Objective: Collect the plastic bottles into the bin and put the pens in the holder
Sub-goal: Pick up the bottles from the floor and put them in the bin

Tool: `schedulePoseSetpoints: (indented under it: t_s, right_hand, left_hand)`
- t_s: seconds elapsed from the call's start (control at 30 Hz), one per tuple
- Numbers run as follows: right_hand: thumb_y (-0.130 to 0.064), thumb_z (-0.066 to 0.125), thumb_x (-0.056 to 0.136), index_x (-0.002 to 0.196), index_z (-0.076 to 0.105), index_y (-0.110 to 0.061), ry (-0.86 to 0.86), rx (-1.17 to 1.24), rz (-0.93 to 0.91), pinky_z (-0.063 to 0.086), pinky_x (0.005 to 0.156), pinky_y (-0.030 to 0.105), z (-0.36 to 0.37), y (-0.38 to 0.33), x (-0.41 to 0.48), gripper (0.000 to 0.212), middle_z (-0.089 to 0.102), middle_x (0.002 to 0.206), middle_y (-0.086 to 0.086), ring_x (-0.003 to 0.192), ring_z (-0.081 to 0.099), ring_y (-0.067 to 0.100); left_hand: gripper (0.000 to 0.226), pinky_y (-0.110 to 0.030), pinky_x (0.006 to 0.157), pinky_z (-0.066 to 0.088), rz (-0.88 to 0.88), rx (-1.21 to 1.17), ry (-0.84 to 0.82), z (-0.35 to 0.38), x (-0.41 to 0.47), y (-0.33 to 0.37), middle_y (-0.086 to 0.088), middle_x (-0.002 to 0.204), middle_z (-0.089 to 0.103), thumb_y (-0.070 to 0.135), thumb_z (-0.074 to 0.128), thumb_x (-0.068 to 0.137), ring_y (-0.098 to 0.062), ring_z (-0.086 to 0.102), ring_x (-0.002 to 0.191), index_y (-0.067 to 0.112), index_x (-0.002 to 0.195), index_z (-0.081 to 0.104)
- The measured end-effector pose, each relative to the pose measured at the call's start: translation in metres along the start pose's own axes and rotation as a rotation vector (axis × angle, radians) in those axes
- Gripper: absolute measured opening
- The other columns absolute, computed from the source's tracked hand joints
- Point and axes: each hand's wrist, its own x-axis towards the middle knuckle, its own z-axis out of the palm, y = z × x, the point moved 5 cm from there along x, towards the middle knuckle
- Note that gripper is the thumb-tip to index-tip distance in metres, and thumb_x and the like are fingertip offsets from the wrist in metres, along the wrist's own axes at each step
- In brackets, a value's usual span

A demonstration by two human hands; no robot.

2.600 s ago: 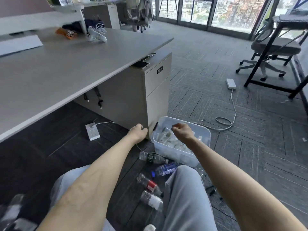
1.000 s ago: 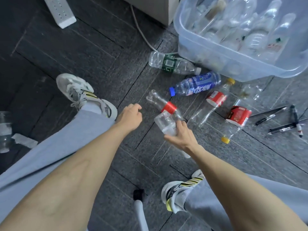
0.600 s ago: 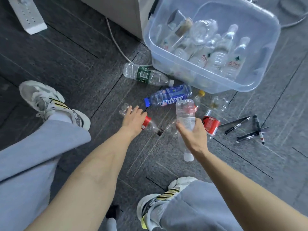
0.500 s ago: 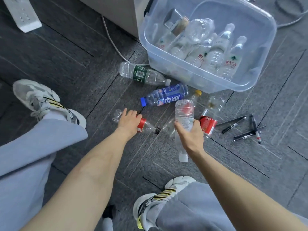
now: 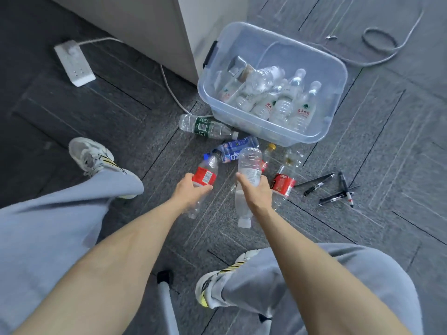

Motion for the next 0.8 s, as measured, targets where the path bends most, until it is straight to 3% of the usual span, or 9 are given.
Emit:
schedulePoseSetpoints:
  t_s: [0.1, 0.23, 0.4, 0.5, 0.57, 0.63, 0.7, 0.8]
  right_hand:
    - [-0.067, 0.068, 0.075, 0.143, 0.045, -0.015, -0.016, 0.098, -0.022, 0.043, 0.107, 0.05, -0.017, -0.023, -0.018, 0.089, 0.056, 0.14, 0.01, 0.126, 0.054, 0.03]
    - [-0.072, 0.064, 0.075, 0.151, 0.034, -0.01, 0.006, 0.153, -0.039, 0.038, 0.111, 0.052, -0.047, -0.051, -0.035, 0.102, 0.041, 0.154, 0.014, 0.137, 0.043, 0.033]
    - [-0.058, 0.065, 0.08, 0.134, 0.049, -0.002, -0.001, 0.23, -0.049, 0.048, 0.098, 0.048, -0.082, -0.084, -0.04, 0.079, 0.055, 0.135, 0.015, 0.116, 0.056, 0.032]
    - [-0.053, 0.063, 0.069, 0.127, 0.055, -0.005, -0.004, 0.282, -0.067, 0.051, 0.097, 0.056, -0.096, -0.092, -0.043, 0.076, 0.061, 0.124, 0.015, 0.112, 0.061, 0.035]
    - [-0.051, 0.063, 0.07, 0.131, 0.051, -0.004, -0.011, 0.326, -0.056, 0.054, 0.093, 0.053, -0.1, -0.092, -0.045, 0.078, 0.06, 0.124, 0.016, 0.111, 0.062, 0.035]
    - [-0.048, 0.064, 0.074, 0.126, 0.049, -0.006, -0.015, 0.352, -0.088, 0.062, 0.072, 0.037, -0.102, -0.094, -0.05, 0.069, 0.06, 0.119, 0.014, 0.099, 0.065, 0.026]
    - [-0.048, 0.063, 0.074, 0.124, 0.049, -0.008, -0.01, 0.352, -0.129, 0.058, 0.055, 0.025, -0.103, -0.094, -0.053, 0.066, 0.06, 0.115, 0.01, 0.092, 0.064, 0.019]
    - [-0.053, 0.064, 0.068, 0.127, 0.047, -0.011, -0.021, 0.339, -0.164, 0.058, 0.07, 0.037, -0.106, -0.098, -0.055, 0.074, 0.062, 0.115, 0.008, 0.096, 0.067, 0.023]
  left_hand:
    - [0.046, -0.02, 0.051, 0.037, 0.001, -0.104, 0.024, -0.01, -0.027, 0.028, 0.005, 0.09, 0.06, 0.046, 0.073, 0.076, -0.007, 0.056, 0.073, 0.023, 0.108, 0.048]
    - [0.049, -0.027, 0.063, 0.046, 0.039, -0.2, 0.041, -0.021, -0.048, 0.066, -0.003, 0.098, 0.065, 0.049, 0.071, 0.077, -0.02, 0.065, 0.082, 0.021, 0.112, 0.051]
    - [0.057, -0.035, 0.076, 0.054, 0.109, -0.297, 0.043, -0.043, -0.055, 0.119, -0.006, 0.102, 0.066, 0.054, 0.072, 0.075, -0.022, 0.066, 0.087, 0.019, 0.113, 0.049]
    - [0.067, -0.029, 0.058, 0.053, 0.105, -0.32, 0.036, -0.063, -0.052, 0.151, -0.004, 0.104, 0.062, 0.058, 0.07, 0.074, -0.023, 0.066, 0.087, 0.018, 0.12, 0.043]
    - [0.073, -0.028, 0.057, 0.049, 0.116, -0.302, 0.031, -0.077, -0.043, 0.175, -0.009, 0.113, 0.06, 0.052, 0.07, 0.076, -0.025, 0.064, 0.091, 0.014, 0.13, 0.039]
    - [0.079, -0.034, 0.068, 0.054, 0.154, -0.287, 0.027, -0.092, -0.032, 0.202, -0.013, 0.122, 0.056, 0.045, 0.07, 0.078, -0.028, 0.062, 0.098, 0.013, 0.139, 0.032]
    - [0.09, -0.041, 0.088, 0.051, 0.221, -0.234, 0.029, -0.107, -0.022, 0.234, -0.016, 0.135, 0.049, 0.042, 0.069, 0.081, -0.033, 0.056, 0.113, 0.016, 0.15, 0.016]
    - [0.106, -0.046, 0.114, 0.027, 0.31, -0.135, 0.117, -0.129, -0.014, 0.277, -0.015, 0.157, 0.022, 0.046, 0.067, 0.083, -0.036, 0.029, 0.141, 0.023, 0.153, -0.009]
